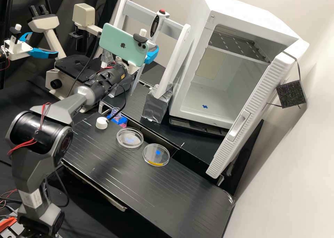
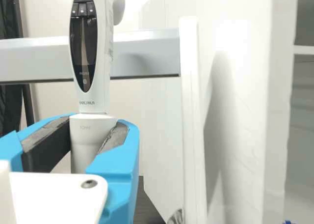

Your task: Use the pipette

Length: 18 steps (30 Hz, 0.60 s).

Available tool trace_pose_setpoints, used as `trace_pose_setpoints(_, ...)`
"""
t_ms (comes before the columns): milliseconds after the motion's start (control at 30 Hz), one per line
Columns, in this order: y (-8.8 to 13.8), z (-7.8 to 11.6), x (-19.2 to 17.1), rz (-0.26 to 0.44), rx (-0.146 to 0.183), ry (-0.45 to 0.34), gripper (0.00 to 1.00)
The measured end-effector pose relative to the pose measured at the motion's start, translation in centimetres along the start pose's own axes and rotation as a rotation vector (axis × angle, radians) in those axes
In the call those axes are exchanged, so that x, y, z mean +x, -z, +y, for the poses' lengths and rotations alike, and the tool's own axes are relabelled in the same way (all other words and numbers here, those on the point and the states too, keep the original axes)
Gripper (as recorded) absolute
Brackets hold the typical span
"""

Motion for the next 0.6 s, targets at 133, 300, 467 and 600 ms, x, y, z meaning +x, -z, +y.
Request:
trace_pose_setpoints(133, -0.2, 0.2, -1.5, 0.017, 0.022, -0.01, 0.0)
trace_pose_setpoints(300, -0.2, 0.6, -3.1, 0.052, 0.027, -0.038, 0.0)
trace_pose_setpoints(467, -0.7, 0.1, -3.9, 0.059, 0.021, -0.051, 0.0)
trace_pose_setpoints(600, -1.3, -0.8, -4.2, 0.042, 0.015, -0.019, 0.0)
